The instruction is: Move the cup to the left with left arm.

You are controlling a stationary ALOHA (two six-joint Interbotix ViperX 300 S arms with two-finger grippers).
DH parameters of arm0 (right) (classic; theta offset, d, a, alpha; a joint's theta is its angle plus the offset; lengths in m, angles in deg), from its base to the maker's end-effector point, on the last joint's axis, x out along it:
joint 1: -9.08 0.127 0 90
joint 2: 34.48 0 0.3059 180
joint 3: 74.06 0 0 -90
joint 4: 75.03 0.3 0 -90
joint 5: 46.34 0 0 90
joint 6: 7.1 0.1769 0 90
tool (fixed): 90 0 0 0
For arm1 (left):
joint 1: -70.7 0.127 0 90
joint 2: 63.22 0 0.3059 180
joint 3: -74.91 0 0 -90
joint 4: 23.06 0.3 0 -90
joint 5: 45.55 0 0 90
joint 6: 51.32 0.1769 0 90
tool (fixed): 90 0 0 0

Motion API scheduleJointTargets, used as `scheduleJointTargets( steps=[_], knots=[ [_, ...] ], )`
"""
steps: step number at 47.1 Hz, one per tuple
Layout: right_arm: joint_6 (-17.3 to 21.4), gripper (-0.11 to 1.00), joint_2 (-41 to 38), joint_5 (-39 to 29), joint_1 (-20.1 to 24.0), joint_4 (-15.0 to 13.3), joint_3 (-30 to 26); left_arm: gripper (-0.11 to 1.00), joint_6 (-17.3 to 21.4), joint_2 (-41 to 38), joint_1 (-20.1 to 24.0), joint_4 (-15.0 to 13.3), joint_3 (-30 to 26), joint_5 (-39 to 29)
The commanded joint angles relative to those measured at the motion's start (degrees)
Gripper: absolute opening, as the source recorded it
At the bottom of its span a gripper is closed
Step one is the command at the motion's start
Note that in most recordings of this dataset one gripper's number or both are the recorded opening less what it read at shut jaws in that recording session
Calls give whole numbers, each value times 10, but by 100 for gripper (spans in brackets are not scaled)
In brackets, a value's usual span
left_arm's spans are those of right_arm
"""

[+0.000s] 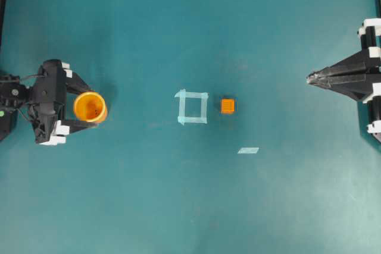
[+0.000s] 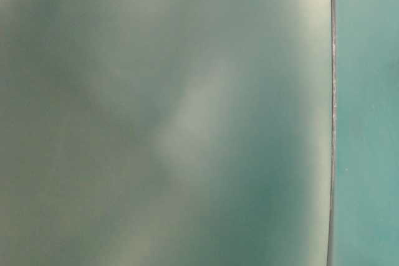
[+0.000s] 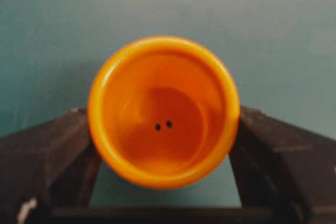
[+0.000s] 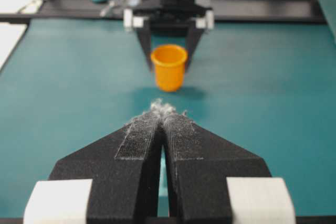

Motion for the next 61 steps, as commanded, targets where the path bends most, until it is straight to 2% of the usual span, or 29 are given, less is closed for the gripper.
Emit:
scheduleJointTargets(
  steps=[1,36,61],
  knots=[
    [1,0,-4,3,-1,2,-19,70,0,17,-2,2,-1,-12],
    [1,0,-5,2,-1,2,-18,70,-1,167,-2,1,29,-118],
    [1,0,-6,2,-1,2,-19,70,-6,185,-3,2,29,-144]
  ],
)
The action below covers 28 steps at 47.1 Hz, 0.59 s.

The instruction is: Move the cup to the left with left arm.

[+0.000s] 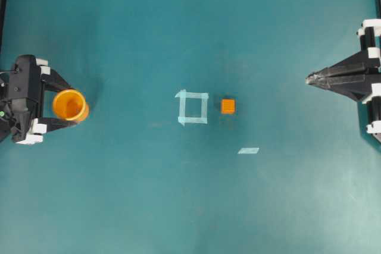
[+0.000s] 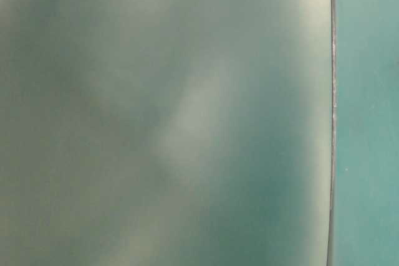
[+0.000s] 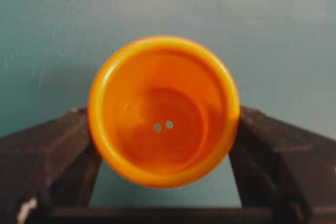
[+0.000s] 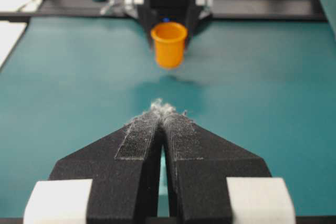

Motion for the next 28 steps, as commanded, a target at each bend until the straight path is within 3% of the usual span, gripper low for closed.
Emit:
scheduleJointTargets(
  steps=[1,28],
  knots=[
    [0,0,-4,2,-1,1,-19,70,0,4,-2,2,-7,0],
    [0,0,-4,3,-1,1,-19,70,2,37,-8,2,-3,-34]
  ],
)
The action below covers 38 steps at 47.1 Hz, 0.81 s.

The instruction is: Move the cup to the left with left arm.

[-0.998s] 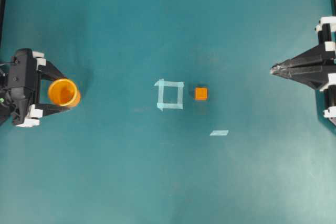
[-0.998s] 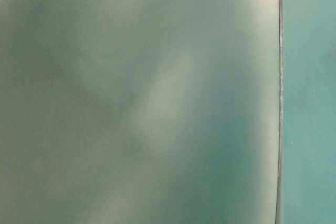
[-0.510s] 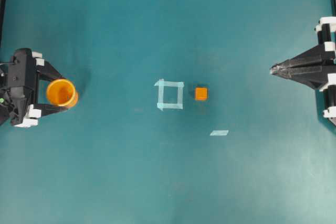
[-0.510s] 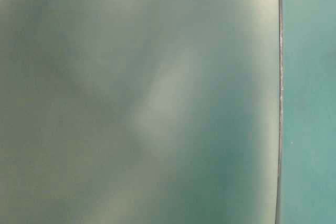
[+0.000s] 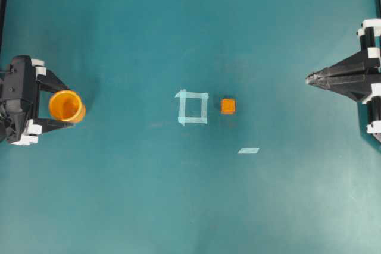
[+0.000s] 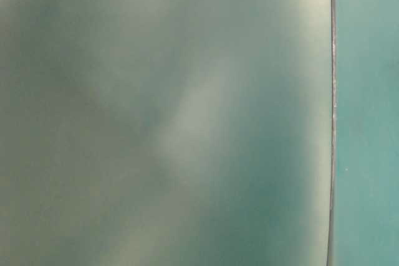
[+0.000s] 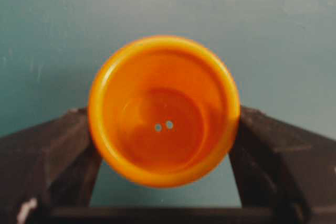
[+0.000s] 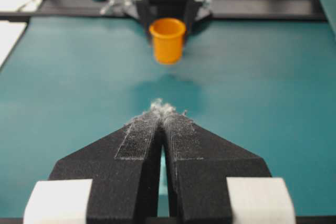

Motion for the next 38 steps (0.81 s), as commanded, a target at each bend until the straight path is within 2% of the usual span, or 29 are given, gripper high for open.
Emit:
scheduleJointTargets(
  steps=[1,38],
  knots=[
    [1,0,-3,2,-1,1,-19,70,-1,-3,-2,1,-6,3],
    [1,0,-2,-7,-1,1,-19,70,1,-2,-2,1,-6,4]
  ],
)
